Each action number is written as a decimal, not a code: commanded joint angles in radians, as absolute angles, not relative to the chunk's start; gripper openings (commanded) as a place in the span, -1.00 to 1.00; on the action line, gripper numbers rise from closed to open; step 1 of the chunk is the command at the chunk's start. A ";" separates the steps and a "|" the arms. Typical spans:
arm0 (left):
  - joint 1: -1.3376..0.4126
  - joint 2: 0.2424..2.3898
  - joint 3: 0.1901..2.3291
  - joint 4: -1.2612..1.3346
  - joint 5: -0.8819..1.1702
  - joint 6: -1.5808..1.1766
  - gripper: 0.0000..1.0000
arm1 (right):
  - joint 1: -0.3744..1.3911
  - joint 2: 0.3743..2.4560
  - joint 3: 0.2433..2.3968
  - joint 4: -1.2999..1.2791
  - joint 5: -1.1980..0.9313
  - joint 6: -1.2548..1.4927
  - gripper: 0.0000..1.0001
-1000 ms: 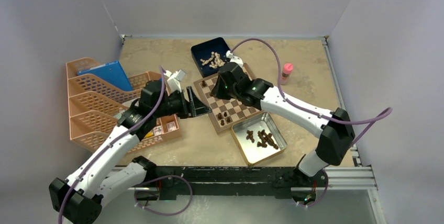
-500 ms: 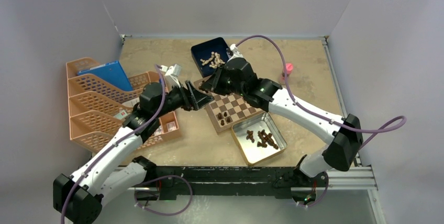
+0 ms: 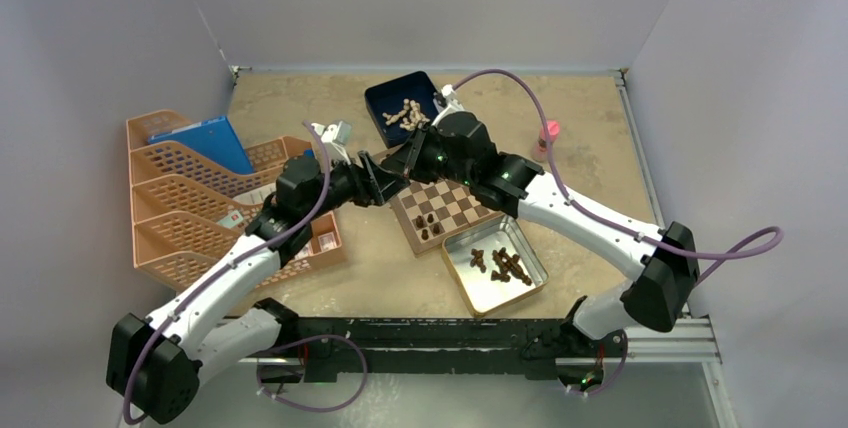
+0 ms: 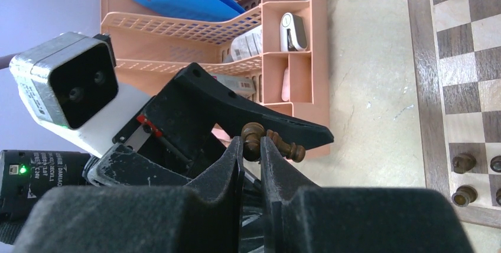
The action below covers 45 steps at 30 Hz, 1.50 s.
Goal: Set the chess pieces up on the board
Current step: Place the chess piece on the chessboard.
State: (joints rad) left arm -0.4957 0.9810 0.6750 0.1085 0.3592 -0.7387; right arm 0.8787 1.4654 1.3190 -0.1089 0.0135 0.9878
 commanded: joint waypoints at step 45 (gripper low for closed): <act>-0.491 0.893 0.618 0.018 0.267 -0.617 -0.92 | 0.852 1.442 1.302 -0.172 0.136 0.866 -0.74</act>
